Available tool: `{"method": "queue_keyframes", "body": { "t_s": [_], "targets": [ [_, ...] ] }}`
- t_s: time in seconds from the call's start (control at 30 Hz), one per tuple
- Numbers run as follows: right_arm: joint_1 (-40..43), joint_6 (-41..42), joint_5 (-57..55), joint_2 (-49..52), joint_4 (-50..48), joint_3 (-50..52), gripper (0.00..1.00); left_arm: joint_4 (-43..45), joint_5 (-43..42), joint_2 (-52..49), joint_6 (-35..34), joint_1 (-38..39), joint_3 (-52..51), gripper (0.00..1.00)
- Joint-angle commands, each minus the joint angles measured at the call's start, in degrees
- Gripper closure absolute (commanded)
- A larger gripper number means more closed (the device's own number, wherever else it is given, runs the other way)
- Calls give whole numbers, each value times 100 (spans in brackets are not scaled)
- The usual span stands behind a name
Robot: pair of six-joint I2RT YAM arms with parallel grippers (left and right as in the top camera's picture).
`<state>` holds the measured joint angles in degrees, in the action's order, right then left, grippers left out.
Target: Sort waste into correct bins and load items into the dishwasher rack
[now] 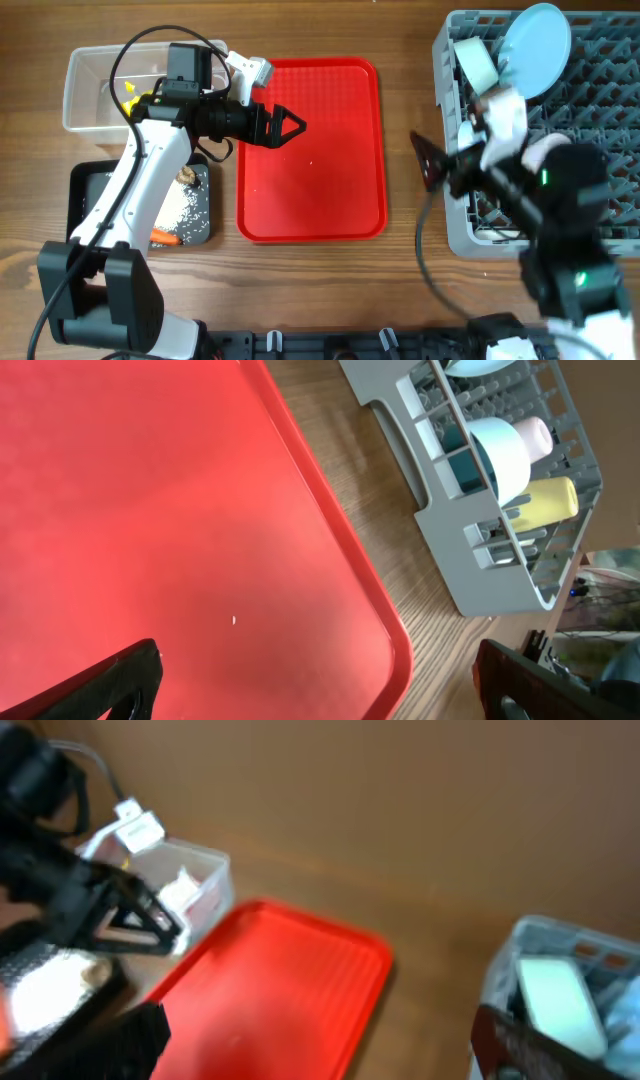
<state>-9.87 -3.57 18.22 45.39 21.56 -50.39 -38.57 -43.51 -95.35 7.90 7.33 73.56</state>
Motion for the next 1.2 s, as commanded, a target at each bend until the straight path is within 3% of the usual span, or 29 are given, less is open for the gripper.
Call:
{"method": "queue_keyframes", "body": {
  "t_s": [0.0, 0.17, 0.4, 0.67, 1.17],
  "targets": [
    [216, -94, 46, -1001, -863, 1528, 0, 2, -7, 48, 70, -7, 63, 0],
    [345, -76, 50, -2404, -2153, 3565, 0, 2, -7, 48, 70, -7, 63, 0],
    [348, -74, 52, -3521, -2601, 4771, 0, 28, 61, 48, 70, -7, 63, 0],
    [348, 2, -188, -4489, -2304, 5010, 0, 22, 120, 48, 70, -7, 63, 0],
    [348, -11, -184, -4511, -2299, 5010, 0, 22, 120, 46, 70, -7, 63, 0]
  ]
}}
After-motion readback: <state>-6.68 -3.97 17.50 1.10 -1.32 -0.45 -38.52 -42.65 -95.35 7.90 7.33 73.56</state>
